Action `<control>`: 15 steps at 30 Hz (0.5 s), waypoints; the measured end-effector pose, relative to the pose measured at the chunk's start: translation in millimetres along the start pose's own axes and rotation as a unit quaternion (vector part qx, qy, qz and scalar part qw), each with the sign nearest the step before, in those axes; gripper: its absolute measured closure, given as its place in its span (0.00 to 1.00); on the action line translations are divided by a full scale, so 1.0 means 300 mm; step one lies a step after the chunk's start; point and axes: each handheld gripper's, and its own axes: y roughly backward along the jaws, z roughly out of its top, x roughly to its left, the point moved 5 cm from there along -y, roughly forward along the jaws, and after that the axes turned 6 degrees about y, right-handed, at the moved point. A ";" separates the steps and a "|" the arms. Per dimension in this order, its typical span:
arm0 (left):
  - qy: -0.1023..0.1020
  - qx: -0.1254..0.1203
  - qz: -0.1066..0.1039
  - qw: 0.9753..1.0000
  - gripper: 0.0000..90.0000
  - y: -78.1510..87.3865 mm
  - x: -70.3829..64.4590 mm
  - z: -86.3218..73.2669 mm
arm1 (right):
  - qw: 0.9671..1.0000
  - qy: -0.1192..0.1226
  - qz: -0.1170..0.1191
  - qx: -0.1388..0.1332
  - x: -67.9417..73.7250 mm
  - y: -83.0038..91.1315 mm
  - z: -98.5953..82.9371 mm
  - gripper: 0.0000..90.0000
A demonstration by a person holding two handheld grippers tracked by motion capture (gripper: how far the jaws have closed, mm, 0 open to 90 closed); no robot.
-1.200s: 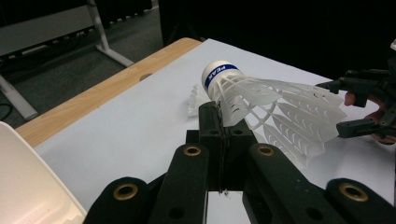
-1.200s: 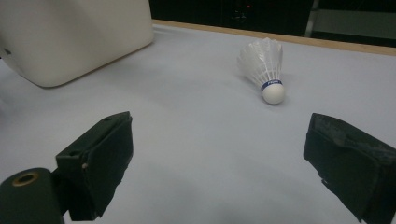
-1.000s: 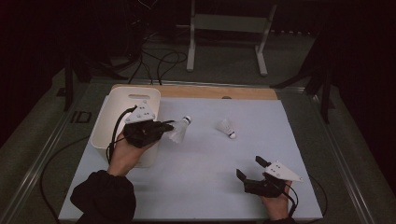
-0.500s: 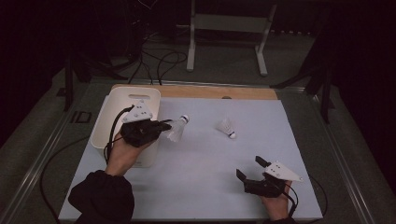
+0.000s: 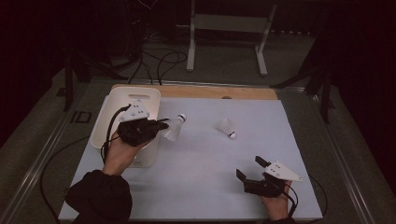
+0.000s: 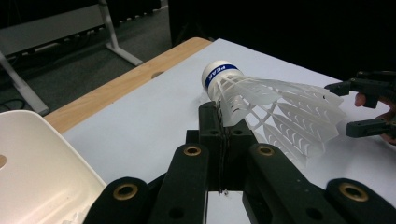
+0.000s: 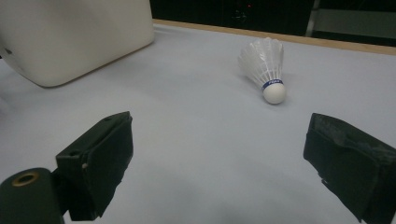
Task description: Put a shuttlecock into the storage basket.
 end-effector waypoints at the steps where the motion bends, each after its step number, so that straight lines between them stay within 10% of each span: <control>1: 0.000 0.000 0.001 1.000 1.00 0.001 0.001 0.000 | 1.000 0.000 -0.001 0.000 0.000 0.000 0.000 0.09; 15: 0.004 -0.003 0.011 1.000 1.00 0.028 0.027 -0.004 | 1.000 0.000 -0.001 -0.001 -0.001 0.001 0.000 0.09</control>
